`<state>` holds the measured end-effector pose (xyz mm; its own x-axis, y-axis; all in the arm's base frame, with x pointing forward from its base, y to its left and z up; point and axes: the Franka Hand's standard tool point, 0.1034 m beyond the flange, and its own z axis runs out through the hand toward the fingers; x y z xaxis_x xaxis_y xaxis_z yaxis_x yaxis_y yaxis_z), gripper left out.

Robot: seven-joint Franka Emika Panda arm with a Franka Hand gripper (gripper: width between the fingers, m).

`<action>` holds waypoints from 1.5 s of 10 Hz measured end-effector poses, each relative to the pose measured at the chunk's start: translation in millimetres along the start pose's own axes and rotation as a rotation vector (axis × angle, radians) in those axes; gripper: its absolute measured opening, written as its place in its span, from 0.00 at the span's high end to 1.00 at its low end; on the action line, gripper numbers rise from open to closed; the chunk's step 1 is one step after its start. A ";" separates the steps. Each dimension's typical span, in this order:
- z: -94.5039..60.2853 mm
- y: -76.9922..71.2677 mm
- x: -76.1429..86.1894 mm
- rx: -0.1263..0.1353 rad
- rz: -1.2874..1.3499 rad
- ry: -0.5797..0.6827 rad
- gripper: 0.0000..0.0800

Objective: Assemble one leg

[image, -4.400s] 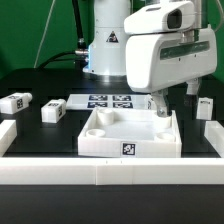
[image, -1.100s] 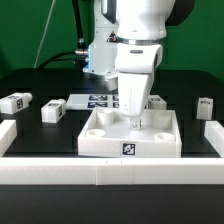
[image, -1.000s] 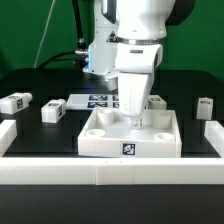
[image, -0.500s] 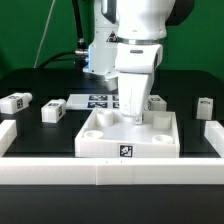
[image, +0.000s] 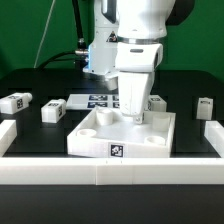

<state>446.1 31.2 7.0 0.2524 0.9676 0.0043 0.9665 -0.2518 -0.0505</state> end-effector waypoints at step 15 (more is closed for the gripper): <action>-0.9 26.4 38.2 -0.039 -0.271 0.020 0.92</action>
Offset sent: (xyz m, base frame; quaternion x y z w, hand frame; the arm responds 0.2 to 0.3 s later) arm 0.0197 0.0129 -0.0122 0.0059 0.0410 -0.1775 0.9833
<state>481.3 61.5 6.7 -0.0156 0.9994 0.0322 0.9999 0.0158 -0.0067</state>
